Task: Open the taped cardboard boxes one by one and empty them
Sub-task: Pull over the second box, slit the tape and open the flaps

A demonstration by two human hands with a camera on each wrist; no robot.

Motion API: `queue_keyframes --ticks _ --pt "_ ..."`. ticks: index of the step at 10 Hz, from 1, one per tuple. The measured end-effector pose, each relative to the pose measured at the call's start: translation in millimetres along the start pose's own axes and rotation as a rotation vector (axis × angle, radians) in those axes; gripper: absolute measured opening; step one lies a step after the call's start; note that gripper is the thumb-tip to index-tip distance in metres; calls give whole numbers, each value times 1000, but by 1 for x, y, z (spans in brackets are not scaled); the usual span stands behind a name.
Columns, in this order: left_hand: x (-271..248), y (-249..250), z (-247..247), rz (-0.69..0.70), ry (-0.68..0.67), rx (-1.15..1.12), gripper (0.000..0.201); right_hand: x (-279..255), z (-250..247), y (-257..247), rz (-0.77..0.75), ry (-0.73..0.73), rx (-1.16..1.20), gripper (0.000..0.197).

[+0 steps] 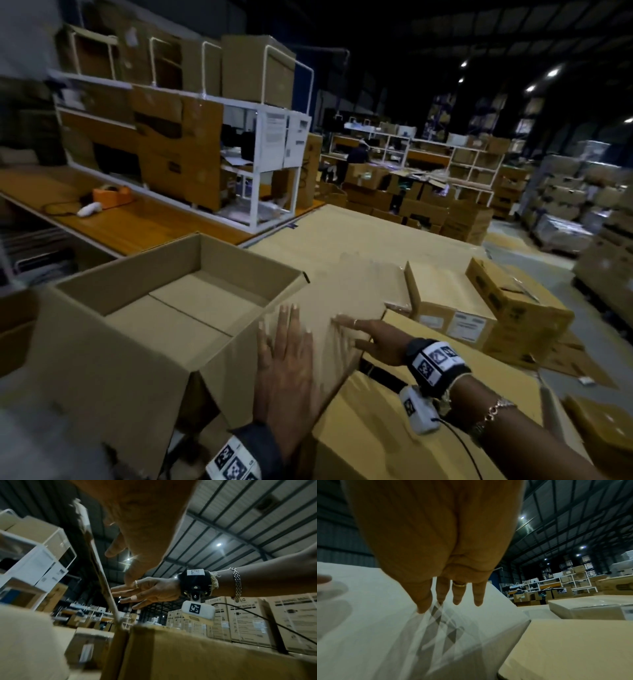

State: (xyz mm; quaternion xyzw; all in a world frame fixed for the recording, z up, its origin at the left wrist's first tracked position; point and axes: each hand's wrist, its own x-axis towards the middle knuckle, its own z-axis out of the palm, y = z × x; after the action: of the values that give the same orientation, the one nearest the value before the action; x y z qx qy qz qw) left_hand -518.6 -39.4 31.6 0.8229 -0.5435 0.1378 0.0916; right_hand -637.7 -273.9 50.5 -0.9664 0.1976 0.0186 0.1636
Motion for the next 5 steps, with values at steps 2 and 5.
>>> queue_keyframes --ticks 2,5 --pt "-9 -1 70 28 -368 -289 63 34 41 28 0 -171 -59 51" --pt "-1 6 109 49 -249 -555 62 32 55 41 37 -144 -107 50"
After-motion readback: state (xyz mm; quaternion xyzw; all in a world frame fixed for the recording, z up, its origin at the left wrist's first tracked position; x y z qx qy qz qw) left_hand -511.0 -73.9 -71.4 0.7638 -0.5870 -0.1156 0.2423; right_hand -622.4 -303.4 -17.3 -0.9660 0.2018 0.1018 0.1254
